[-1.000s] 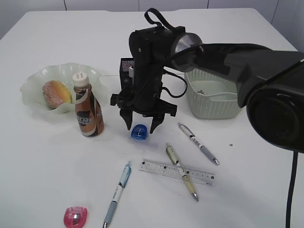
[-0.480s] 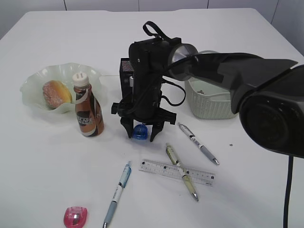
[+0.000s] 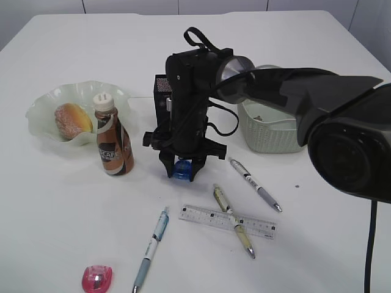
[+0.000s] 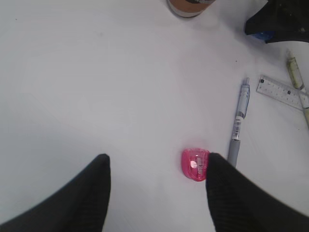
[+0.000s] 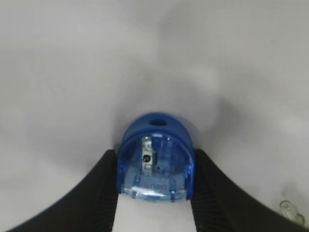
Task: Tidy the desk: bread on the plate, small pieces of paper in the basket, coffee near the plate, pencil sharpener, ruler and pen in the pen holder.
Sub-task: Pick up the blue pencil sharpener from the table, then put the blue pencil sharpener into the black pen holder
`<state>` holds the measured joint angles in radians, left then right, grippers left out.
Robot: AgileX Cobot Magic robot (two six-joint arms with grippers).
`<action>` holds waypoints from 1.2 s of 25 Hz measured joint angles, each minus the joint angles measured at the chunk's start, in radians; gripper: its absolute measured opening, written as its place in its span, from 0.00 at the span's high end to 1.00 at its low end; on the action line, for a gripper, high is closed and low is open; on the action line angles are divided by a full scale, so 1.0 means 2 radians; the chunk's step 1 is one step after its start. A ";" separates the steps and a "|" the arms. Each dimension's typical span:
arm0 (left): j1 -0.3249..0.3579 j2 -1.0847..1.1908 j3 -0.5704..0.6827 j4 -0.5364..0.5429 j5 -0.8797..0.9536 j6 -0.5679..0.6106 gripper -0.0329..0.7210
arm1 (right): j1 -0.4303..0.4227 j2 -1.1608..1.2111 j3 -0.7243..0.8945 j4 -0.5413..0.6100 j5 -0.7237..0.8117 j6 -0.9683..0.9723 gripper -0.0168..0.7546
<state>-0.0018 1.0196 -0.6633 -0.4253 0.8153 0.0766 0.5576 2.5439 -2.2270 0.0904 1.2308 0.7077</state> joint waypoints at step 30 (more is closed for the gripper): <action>0.000 0.000 0.000 0.016 -0.009 0.000 0.35 | -0.079 -0.055 -0.102 0.044 0.005 -0.288 0.58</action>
<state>-0.0018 1.0196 -0.6633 -0.3939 0.7970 0.0766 0.3990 2.4338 -2.4309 0.1792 1.2406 0.1323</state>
